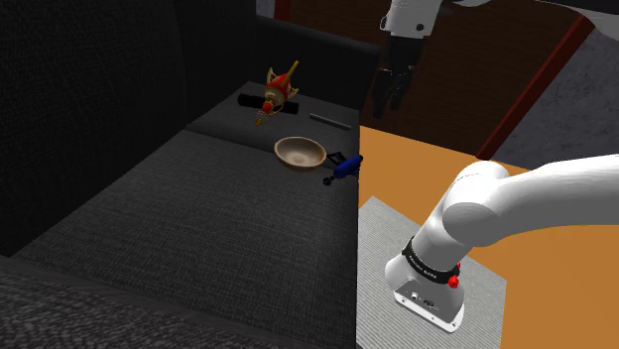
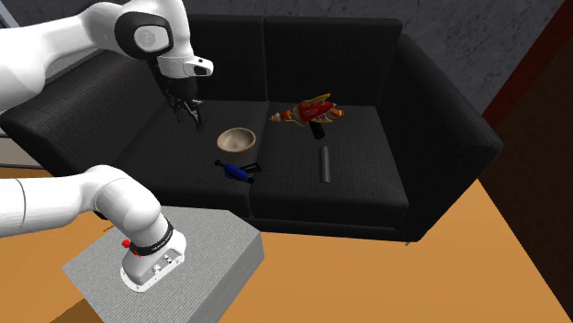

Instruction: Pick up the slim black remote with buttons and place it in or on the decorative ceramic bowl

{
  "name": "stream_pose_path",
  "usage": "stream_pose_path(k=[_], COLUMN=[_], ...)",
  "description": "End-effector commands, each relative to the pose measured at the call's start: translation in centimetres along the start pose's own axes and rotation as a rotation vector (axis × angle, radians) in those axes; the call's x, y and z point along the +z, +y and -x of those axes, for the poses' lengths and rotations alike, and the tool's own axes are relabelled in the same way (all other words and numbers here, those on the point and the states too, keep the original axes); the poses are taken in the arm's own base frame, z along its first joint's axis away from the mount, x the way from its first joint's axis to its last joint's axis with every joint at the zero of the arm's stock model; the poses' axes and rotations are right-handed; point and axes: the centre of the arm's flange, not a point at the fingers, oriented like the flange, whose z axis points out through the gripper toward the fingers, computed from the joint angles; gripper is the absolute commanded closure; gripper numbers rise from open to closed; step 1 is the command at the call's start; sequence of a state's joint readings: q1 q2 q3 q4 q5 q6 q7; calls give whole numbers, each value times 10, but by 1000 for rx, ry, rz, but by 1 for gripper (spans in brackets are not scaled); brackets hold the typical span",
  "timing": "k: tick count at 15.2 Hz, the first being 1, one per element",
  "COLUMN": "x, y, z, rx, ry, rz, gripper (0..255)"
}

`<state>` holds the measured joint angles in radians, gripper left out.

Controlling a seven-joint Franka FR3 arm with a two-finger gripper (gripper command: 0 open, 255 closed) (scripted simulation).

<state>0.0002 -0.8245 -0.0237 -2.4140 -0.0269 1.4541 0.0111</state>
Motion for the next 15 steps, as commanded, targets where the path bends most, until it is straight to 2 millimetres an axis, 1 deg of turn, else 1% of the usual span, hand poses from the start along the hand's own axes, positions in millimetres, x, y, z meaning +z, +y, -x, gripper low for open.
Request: stream_pose_path(k=[1, 8, 15], x=[0, 31, 62], y=[0, 70, 136], z=[0, -51, -108], rx=[0, -96, -192], ry=[0, -7, -13], rz=[0, 5, 11], gripper=[0, 0, 0])
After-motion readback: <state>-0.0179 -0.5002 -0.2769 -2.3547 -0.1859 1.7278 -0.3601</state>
